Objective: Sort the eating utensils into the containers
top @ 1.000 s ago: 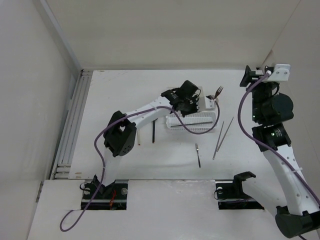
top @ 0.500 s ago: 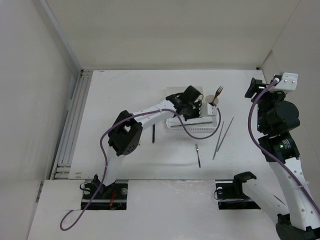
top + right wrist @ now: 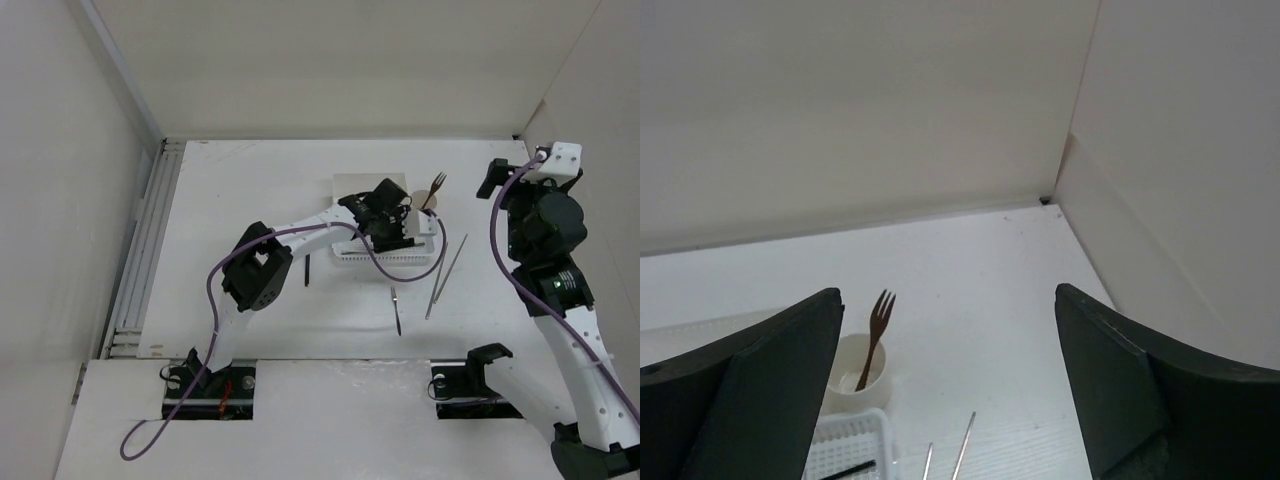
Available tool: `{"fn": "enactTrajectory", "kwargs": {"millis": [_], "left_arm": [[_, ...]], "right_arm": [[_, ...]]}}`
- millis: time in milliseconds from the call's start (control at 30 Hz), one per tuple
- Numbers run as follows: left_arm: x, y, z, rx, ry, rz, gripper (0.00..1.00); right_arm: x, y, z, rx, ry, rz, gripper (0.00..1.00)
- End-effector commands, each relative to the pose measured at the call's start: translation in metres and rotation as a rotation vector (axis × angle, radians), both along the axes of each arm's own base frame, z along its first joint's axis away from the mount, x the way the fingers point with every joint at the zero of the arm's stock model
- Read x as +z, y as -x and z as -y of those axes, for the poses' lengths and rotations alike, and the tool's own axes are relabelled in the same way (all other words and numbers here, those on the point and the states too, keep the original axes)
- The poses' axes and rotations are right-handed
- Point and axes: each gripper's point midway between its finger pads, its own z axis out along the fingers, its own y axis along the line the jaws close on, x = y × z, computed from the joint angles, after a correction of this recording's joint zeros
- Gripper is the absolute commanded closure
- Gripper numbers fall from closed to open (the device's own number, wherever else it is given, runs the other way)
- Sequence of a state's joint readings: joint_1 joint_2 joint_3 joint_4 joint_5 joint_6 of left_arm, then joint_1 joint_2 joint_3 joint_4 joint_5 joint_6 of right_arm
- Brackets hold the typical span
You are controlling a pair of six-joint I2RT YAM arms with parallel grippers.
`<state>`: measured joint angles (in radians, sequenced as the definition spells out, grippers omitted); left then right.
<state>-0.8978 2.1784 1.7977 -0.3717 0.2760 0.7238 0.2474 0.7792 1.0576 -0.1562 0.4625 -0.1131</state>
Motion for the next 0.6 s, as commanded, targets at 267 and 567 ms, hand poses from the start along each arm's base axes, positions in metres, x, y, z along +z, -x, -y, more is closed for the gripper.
{"fn": "enactTrajectory", "kwargs": {"millis": [267,567], "left_arm": [[0.127,-0.057,-0.033,0.356,0.205,0.123,0.51],[0.133,-0.076,-0.204,0.975,0.322,-0.095,0.51]], "right_arm": [[-0.115,-0.029,0.002,-0.127,-0.408,-0.402,0.41],[-0.257,-0.026,0.027,-0.195,-0.621,-0.728,0.40]]}}
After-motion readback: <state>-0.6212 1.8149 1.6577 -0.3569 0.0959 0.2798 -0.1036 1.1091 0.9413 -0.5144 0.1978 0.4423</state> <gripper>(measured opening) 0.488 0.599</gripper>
